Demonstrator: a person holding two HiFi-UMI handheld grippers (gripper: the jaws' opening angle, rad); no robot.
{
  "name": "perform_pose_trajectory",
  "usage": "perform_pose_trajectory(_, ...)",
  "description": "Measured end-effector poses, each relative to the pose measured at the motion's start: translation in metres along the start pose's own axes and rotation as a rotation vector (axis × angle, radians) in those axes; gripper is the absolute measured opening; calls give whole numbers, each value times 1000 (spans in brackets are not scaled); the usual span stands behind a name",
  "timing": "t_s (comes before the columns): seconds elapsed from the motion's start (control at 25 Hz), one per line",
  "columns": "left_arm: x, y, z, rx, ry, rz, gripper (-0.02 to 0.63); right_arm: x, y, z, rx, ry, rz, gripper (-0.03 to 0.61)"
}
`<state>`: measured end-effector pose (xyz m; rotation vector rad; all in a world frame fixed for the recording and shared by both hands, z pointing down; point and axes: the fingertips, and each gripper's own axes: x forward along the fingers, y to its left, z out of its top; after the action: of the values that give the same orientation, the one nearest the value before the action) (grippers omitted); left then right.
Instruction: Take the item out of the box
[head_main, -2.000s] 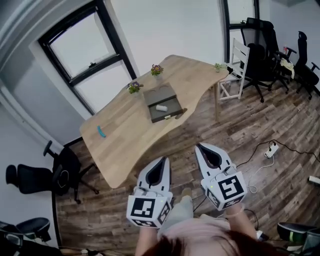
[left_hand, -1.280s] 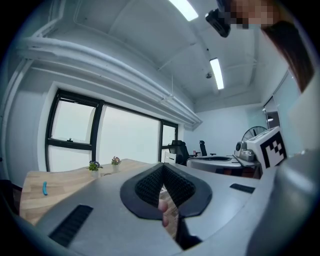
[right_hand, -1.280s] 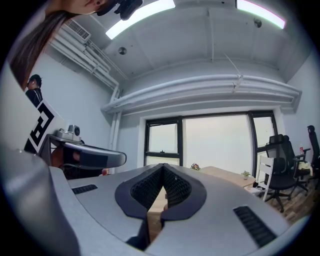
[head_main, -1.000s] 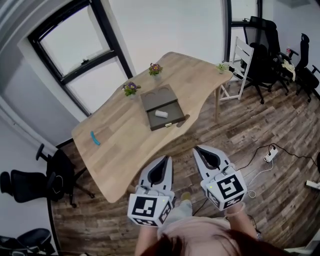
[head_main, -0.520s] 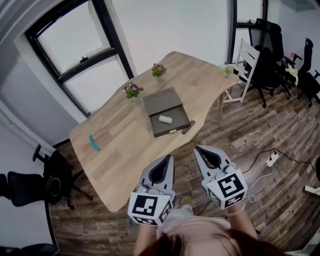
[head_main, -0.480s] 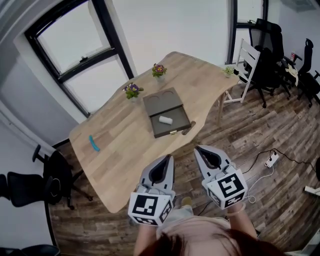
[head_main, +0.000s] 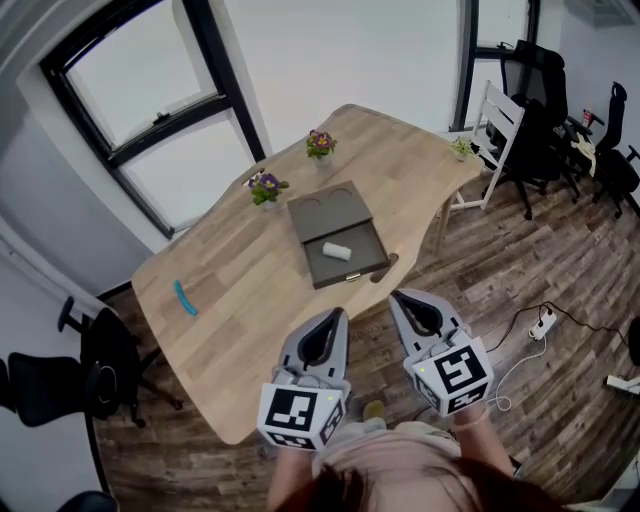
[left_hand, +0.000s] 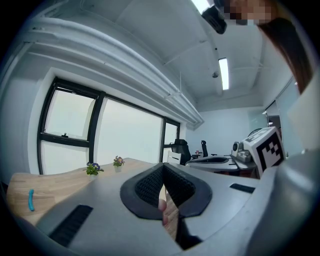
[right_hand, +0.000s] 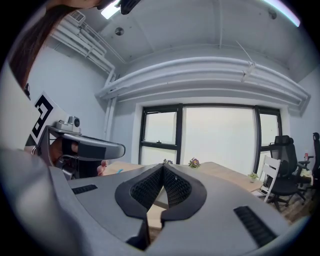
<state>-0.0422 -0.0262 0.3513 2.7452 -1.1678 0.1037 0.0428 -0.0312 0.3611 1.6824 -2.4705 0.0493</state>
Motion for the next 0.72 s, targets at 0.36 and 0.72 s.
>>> perform_pose_trajectory(0.36, 7, 18, 2, -7, -6, 4, -2, 21, -1, 0, -6, 15, -3, -2)
perform_pose_trajectory(0.72, 17, 28, 4, -14, -7, -2, -2, 39, -6, 4, -42, -35, -5, -2)
